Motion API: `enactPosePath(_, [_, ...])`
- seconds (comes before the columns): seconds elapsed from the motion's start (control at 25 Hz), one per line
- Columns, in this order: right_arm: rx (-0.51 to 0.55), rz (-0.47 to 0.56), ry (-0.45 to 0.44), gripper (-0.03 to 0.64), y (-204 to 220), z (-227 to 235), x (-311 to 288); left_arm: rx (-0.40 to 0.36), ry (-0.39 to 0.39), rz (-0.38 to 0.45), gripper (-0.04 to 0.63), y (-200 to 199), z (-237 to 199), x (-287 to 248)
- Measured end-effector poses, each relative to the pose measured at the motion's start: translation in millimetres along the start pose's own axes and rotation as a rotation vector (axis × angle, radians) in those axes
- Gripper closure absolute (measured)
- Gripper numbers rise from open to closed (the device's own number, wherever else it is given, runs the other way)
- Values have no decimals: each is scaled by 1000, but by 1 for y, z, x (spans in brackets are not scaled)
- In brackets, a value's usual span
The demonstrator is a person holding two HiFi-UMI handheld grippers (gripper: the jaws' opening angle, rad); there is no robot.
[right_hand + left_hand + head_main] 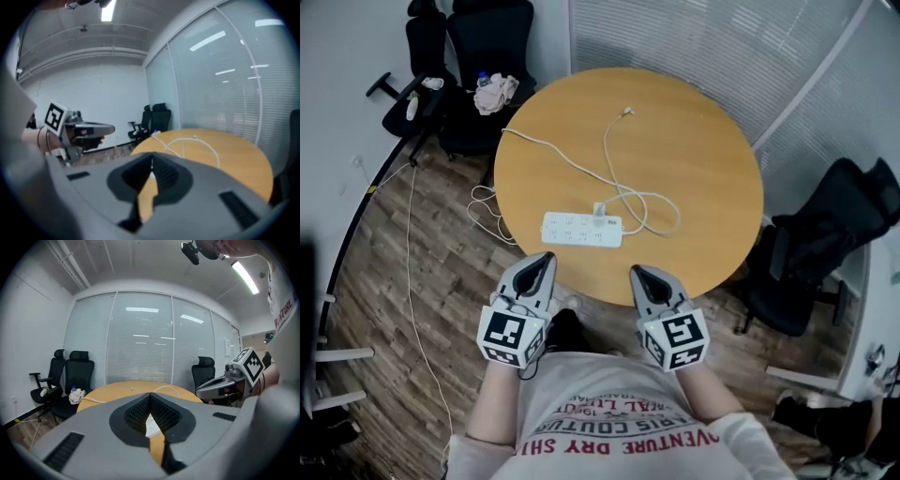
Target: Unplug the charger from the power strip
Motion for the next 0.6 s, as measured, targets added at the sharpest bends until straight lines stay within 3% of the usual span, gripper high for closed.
enactPosePath(0.32, [-81,-22,169,589,-16,29,-71,-25,200,-58,563,-2,-65,-81])
enactPosePath(0.6, [-196,-107,286,589,9,47,-109,-1,313,-165,563,40,-102,-125])
Point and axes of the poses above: the fingertips, and each gripper's own axes: x backward along the fingers, z to its right, y out of its underside, the point moved 3 cm from there along x, backward along the fingers, and after that the axes turned 6 degrees about z, right-handed, at the moved point
